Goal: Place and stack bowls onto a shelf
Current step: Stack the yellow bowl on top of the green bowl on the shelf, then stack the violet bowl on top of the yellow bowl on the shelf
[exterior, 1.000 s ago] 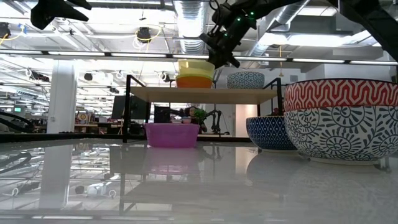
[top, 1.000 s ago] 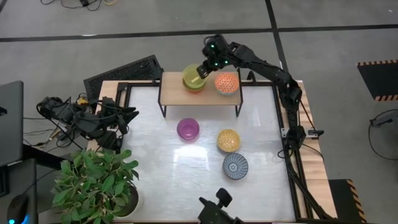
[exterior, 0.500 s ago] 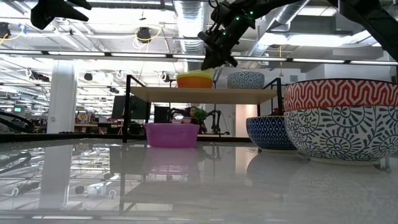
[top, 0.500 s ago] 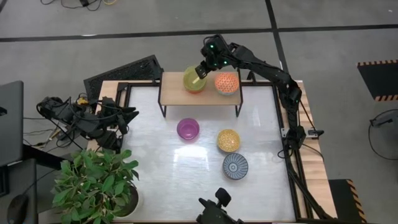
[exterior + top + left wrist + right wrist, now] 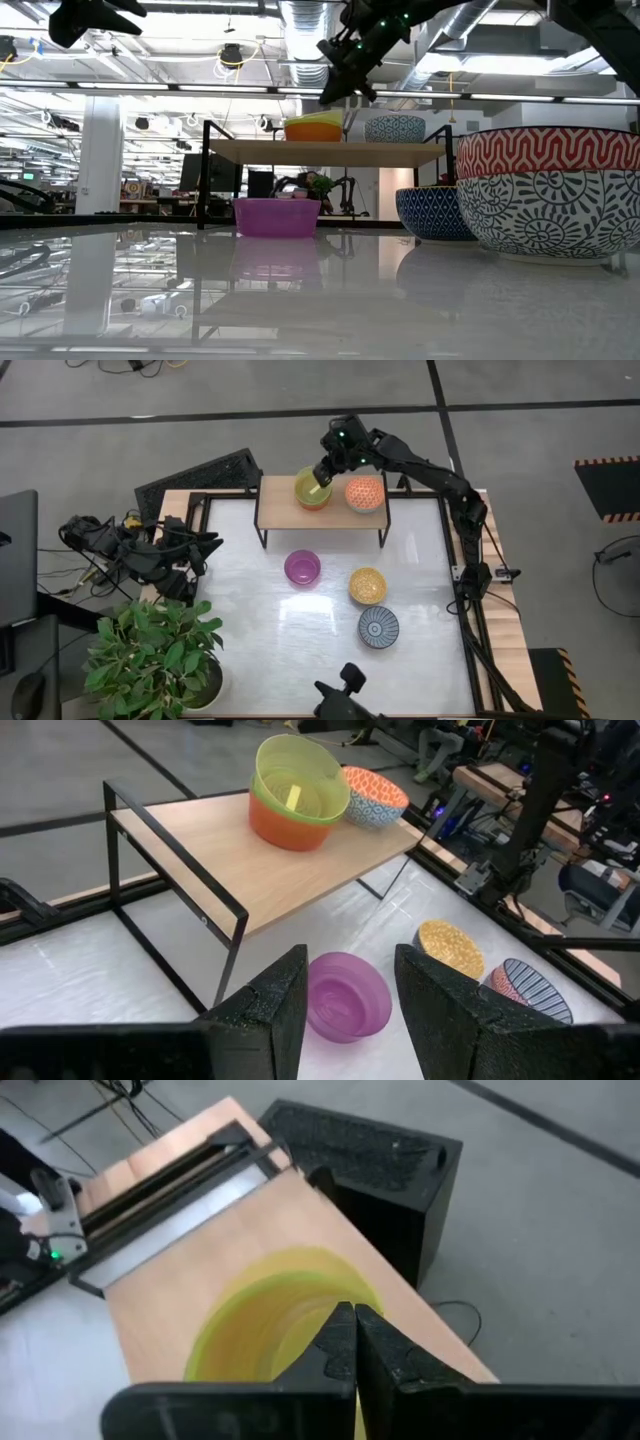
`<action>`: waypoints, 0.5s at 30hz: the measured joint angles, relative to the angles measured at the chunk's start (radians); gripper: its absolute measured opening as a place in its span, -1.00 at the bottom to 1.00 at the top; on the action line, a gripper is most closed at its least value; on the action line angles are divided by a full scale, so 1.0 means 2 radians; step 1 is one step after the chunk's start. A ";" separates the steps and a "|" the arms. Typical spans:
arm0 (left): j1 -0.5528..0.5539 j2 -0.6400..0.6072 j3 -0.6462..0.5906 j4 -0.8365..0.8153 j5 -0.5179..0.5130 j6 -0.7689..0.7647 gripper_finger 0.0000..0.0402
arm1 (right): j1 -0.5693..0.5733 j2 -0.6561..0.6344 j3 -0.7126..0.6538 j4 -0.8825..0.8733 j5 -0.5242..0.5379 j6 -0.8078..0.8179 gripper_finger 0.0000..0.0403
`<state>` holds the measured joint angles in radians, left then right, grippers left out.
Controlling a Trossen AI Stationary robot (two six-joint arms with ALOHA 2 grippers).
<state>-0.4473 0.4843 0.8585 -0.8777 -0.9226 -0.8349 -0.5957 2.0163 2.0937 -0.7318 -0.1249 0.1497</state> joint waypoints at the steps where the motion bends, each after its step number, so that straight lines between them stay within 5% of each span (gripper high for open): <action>1: 0.000 0.000 0.000 -0.002 0.000 0.000 -0.33 | 0.000 0.000 -0.005 0.000 0.000 0.000 -0.91; 7: 0.000 0.000 0.000 -0.003 0.000 0.000 -0.33 | -0.009 0.000 -0.040 -0.015 0.000 0.017 -0.78; 15: 0.000 0.000 0.000 -0.003 0.000 0.000 -0.33 | -0.002 -0.009 -0.054 0.014 -0.005 0.013 -0.86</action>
<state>-0.4470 0.4843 0.8585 -0.8831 -0.9234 -0.8348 -0.5990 1.9982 1.9854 -0.7033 -0.1341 0.1765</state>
